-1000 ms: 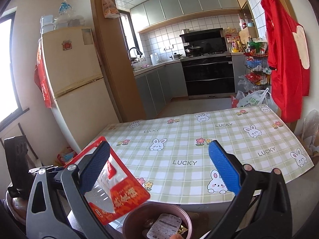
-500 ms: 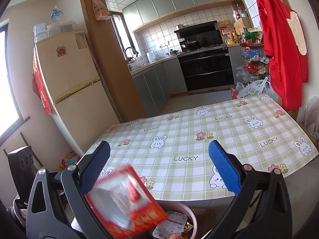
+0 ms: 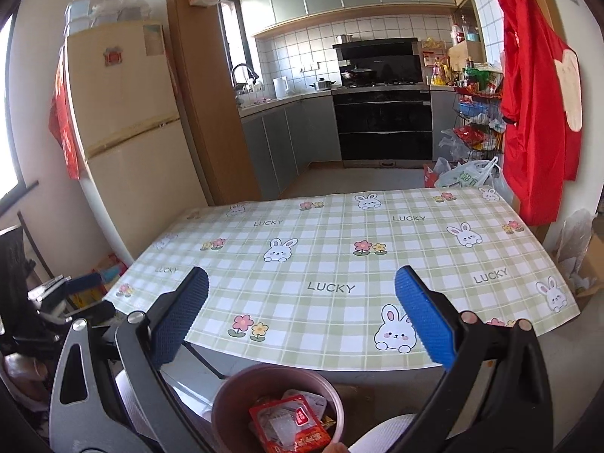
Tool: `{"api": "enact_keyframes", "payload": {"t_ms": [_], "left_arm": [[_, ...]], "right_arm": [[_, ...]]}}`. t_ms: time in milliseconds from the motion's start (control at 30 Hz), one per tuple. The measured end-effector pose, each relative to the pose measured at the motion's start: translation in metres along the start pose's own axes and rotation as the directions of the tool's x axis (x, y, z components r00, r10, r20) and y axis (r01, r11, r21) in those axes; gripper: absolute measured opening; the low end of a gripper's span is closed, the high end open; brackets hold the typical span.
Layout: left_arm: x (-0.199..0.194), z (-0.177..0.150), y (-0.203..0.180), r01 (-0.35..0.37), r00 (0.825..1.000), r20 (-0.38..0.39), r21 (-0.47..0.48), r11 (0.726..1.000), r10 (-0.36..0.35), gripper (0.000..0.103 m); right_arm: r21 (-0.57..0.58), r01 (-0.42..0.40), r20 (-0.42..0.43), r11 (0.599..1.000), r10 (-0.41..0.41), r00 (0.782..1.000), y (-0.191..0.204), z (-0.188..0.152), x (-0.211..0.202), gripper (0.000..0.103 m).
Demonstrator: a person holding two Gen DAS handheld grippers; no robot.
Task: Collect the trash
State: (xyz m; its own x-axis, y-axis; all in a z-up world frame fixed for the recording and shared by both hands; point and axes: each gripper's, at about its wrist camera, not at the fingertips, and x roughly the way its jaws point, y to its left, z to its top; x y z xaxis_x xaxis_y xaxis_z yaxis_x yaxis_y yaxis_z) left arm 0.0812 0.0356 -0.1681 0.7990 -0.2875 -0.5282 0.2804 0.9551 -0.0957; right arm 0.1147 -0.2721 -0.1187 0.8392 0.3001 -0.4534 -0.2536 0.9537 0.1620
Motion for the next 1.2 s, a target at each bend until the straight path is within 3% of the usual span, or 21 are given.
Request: {"api": "enact_keyframes", "payload": {"t_ms": [233, 367, 533, 733, 1200], "left_arm": [[-0.02, 0.024, 0.007, -0.064, 0.996, 0.071, 0.092, 0.994, 0.058, 0.097], [-0.036, 0.047, 0.006, -0.036, 0.995, 0.101, 0.139, 0.99, 0.022, 0.097], [-0.052, 0.066, -0.003, -0.057, 0.987, 0.16, 0.204, 0.977, 0.025, 0.097], [-0.058, 0.074, -0.01, -0.035, 0.985, 0.175, 0.216, 0.976, -0.003, 0.097], [-0.057, 0.073, -0.017, -0.059, 0.983, 0.18, 0.217, 0.974, 0.02, 0.097]], "right_arm": [[-0.112, 0.057, -0.002, 0.992, -0.058, 0.998, 0.017, 0.016, -0.007, 0.098], [-0.161, 0.091, 0.032, 0.983, -0.087, 0.996, 0.028, 0.029, -0.017, 0.098], [-0.147, 0.105, 0.079, 0.984, -0.094, 0.992, 0.03, 0.042, -0.031, 0.098], [-0.143, 0.122, 0.103, 0.982, -0.108, 0.989, 0.029, 0.046, -0.041, 0.098], [-0.128, 0.127, 0.086, 0.984, -0.117, 0.989, 0.025, 0.046, -0.036, 0.098]]}}
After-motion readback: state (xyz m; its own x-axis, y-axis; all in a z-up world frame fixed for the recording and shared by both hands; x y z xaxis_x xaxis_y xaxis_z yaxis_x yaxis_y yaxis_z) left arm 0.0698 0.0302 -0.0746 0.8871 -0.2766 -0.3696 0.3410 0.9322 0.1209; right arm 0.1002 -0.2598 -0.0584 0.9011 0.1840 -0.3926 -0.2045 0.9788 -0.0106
